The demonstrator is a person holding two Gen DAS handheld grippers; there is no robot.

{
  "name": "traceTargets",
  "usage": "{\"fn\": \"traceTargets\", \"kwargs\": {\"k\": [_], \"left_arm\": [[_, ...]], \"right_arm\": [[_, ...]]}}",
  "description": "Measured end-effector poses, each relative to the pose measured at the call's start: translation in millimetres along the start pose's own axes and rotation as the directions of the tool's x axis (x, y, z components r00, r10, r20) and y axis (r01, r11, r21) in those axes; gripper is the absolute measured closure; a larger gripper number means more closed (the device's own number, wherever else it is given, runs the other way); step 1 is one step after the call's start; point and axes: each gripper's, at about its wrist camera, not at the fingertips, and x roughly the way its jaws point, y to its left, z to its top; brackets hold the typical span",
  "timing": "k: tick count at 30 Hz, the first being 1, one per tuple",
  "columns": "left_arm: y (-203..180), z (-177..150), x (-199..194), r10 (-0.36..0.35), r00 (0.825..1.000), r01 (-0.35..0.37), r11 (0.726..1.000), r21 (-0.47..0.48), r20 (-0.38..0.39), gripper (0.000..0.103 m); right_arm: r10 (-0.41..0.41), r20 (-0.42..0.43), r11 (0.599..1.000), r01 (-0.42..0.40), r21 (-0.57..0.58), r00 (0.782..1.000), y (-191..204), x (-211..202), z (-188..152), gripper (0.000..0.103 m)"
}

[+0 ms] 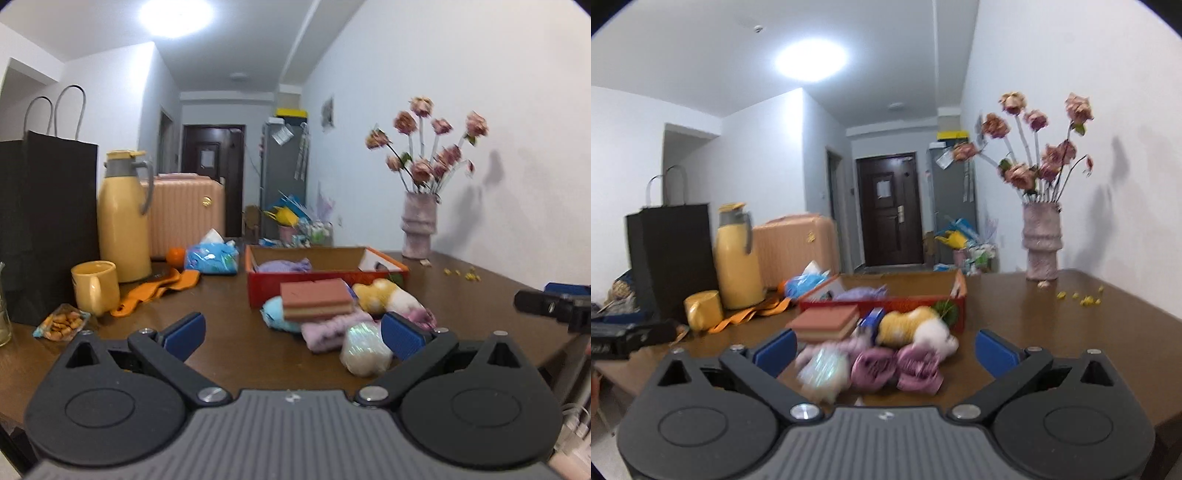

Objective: Organize soft objects
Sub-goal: 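Grasp the iridescent wrapped ball with the left tool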

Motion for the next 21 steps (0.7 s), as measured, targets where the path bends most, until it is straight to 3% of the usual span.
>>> {"fn": "traceTargets", "kwargs": {"k": [5, 15, 19, 21], "left_arm": [[-5.9, 4.5, -2.3, -0.003, 1.000, 0.003, 1.000, -0.003, 0.028, 0.000], [-10.5, 2.8, 11.1, -0.053, 0.999, 0.053, 0.998, -0.029, -0.011, 0.000], [-11.4, -4.3, 44.8, -0.116, 0.992, 0.114, 0.992, -0.048, -0.046, 0.001], [-13.3, -8.5, 72.4, -0.135, 0.987, 0.130, 0.990, -0.058, -0.090, 0.005]], "right_arm": [[0.000, -0.010, 0.999, 0.000, -0.036, 1.000, 4.7, -0.6, -2.2, 0.000], [0.009, -0.015, 1.000, -0.009, -0.008, 1.000, 0.0, 8.1, -6.1, 0.000], [0.045, -0.055, 0.999, -0.045, 0.001, 0.997, -0.4, 25.0, -12.9, 0.003], [0.052, -0.098, 0.999, -0.053, -0.007, 0.994, -0.2, 41.2, -17.0, 0.009]]}}
